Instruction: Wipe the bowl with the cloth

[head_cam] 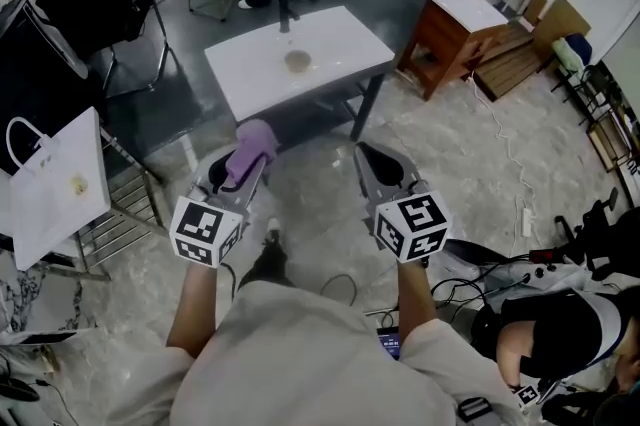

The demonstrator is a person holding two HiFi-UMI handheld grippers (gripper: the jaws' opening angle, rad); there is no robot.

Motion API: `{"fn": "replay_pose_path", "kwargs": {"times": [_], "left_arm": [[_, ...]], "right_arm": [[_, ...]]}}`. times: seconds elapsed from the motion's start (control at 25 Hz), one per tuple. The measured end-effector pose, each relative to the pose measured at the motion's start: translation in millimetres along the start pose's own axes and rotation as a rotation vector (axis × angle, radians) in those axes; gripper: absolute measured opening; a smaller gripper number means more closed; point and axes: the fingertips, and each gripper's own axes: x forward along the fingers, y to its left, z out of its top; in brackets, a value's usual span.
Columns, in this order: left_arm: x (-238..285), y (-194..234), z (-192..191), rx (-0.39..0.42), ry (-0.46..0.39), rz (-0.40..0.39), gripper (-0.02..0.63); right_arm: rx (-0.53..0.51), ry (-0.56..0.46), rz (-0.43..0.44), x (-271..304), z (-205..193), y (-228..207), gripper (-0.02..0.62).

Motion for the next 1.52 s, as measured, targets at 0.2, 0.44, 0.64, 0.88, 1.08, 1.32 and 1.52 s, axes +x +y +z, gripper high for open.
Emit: {"fn": "replay_pose_path", "kwargs": {"times": [0.2, 0.44, 0.64, 0.88, 1.08, 1.32, 1.52], "left_arm": [[40.6, 28.7, -10.1, 0.001, 0.001, -0.007, 0.12], [124.7, 91.0, 2.6, -0.007, 0.004, 0.002, 0.12], [185.2, 145.7, 0.8, -0.01, 0.009, -0.008, 0.12], [238.5, 202.8, 7.3, 0.003, 0.006, -0.015, 0.12], [274.8, 238.6, 7.3, -0.012, 0.008, -0.026, 0.12], [319.3, 274.7, -5.9, -0.033, 0.016, -0.042, 0.12], [349.8, 304.7, -21.3, -0.056, 0.026, -0.052, 0.12]], "right_arm": [[-0.012, -0.007, -0.01, 39.5, -5.2, -27.8, 0.003], [0.02, -0.011, 0.01, 117.1, 14.8, -89.4, 0.003], [0.016, 0.014, 0.015, 190.9, 24.0, -124.9, 0.003], [0.019, 0.039, 0.013, 261.8, 35.6, -154.8, 0.003], [-0.035, 0.022, -0.02, 303.5, 49.4, -178.3, 0.003], [-0.027, 0.012, -0.057, 354.4, 51.0, -213.0, 0.002], [-0.026, 0.064, -0.084, 395.6, 36.7, -236.4, 0.002]]}}
